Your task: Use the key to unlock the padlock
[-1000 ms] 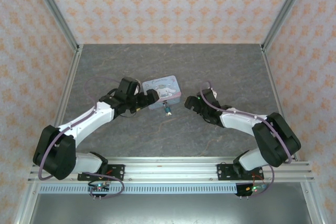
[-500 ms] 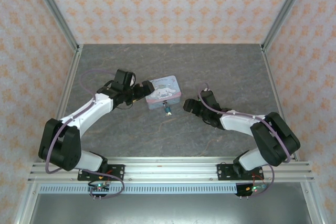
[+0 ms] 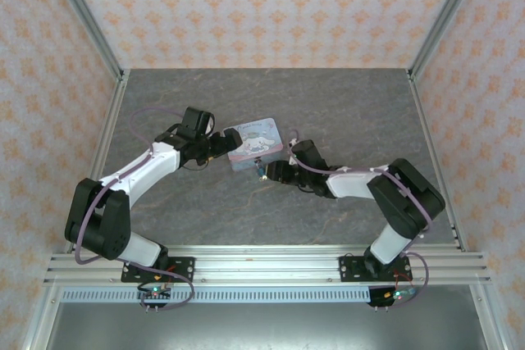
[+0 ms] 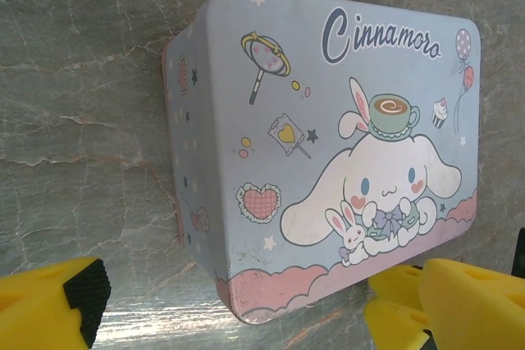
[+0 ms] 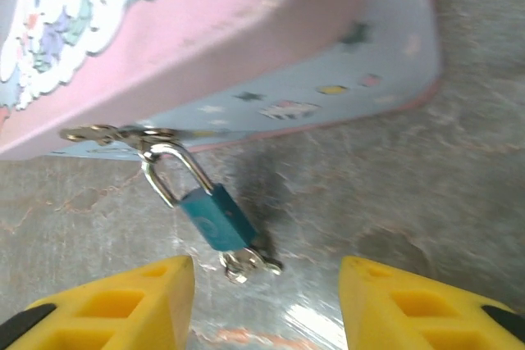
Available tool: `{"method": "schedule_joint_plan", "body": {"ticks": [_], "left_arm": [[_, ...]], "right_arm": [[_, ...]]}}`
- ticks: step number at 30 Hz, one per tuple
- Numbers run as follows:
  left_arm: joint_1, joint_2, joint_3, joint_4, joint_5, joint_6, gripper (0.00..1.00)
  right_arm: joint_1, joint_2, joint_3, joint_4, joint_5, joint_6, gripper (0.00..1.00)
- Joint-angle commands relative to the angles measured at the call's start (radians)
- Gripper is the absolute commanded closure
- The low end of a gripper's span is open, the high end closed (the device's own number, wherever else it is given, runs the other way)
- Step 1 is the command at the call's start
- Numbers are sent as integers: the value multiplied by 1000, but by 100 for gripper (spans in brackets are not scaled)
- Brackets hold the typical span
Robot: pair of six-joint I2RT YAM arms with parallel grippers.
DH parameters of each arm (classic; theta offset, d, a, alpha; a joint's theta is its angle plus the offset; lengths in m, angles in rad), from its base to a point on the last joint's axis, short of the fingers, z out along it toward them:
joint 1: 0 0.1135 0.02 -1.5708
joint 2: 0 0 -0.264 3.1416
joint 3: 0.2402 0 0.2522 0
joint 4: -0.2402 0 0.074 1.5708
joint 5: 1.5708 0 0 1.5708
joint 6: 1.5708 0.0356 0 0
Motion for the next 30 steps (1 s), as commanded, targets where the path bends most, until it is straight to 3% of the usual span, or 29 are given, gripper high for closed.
{"method": "schedule_joint_plan", "body": {"ticks": [1,18,24,30], "left_arm": [[8,6,15,-17,-9,22,3],[9,18,9,5,11,13,3],[9,18,3,12,12,10,3],[10,22,2,13,13,8,2]], "right_arm": [[11,33,36,27,-12,-32,52],[39,124,108,0,-34,-74,59],[45,142,122,0,-45,-71,65],[47,144,125,-5,-49,-70,77]]}}
